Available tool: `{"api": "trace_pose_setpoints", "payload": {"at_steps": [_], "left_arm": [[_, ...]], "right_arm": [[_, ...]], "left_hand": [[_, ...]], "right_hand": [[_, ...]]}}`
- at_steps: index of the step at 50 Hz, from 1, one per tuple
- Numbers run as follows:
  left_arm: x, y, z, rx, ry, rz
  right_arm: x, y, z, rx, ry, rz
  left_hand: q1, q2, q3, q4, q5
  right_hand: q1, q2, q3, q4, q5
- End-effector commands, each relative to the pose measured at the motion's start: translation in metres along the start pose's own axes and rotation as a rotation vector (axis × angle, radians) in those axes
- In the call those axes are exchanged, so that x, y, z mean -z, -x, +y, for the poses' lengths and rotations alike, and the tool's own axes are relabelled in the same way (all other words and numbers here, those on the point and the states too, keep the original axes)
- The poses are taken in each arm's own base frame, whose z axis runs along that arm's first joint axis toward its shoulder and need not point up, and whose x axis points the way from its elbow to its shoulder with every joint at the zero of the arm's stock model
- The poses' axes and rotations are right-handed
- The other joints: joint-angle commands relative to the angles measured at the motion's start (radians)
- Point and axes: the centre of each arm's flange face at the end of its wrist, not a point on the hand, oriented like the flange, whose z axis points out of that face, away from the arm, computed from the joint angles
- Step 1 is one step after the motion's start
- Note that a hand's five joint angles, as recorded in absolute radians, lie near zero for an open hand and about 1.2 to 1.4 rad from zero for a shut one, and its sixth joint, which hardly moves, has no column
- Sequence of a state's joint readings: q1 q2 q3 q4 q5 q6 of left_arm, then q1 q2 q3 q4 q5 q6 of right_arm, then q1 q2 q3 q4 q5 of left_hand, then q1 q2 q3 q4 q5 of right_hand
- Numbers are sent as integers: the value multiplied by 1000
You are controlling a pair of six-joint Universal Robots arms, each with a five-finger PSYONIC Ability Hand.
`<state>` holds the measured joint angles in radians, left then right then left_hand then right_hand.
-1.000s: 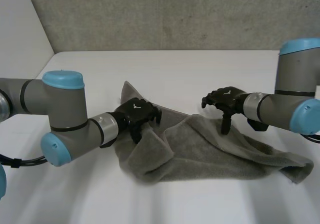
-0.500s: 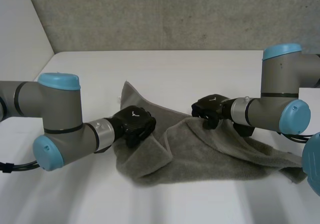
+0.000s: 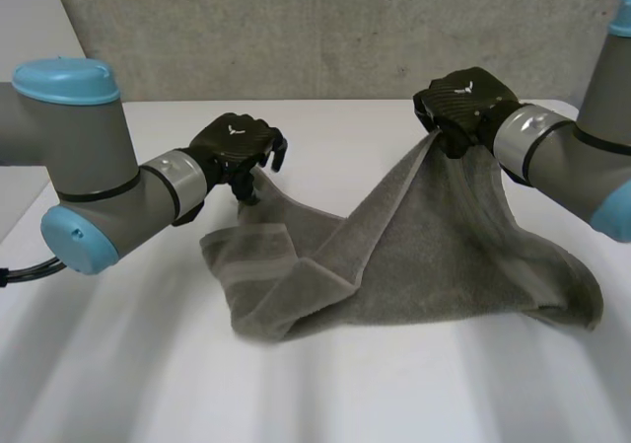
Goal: Fold the towel.
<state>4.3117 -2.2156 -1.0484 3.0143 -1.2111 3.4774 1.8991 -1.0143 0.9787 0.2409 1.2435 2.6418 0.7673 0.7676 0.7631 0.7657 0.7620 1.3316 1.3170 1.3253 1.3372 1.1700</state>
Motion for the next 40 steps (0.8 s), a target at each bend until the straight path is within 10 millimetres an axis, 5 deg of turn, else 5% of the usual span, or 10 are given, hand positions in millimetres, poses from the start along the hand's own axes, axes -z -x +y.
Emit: {"api": "trace_pose_setpoints", "payload": {"at_steps": [1, 7, 18, 25, 40], "left_arm": [[-12, -6, 25, -26, 49, 19], [-24, -6, 48, -102, 111, 3], [-37, -5, 72, -118, 193, -44], [-38, -17, 79, -108, 250, 2], [-35, -23, 77, -102, 275, 24]], "right_arm": [[28, 28, 41, 64, 154, -90], [38, 42, 63, 57, 220, -136], [43, 52, 76, 52, 238, -154], [43, 52, 76, 51, 239, -155], [41, 53, 78, 54, 235, -152]], "left_hand": [[-430, -431, -426, -429, -600], [-401, -401, -397, -400, -570], [-381, -381, -377, -379, -550], [-331, -331, -326, -329, -500], [168, 168, 172, 170, -1]], "right_hand": [[65, 79, 71, 59, 52], [65, 79, 71, 59, 52], [65, 79, 71, 59, 52], [65, 79, 71, 59, 52], [65, 79, 71, 59, 52]]}}
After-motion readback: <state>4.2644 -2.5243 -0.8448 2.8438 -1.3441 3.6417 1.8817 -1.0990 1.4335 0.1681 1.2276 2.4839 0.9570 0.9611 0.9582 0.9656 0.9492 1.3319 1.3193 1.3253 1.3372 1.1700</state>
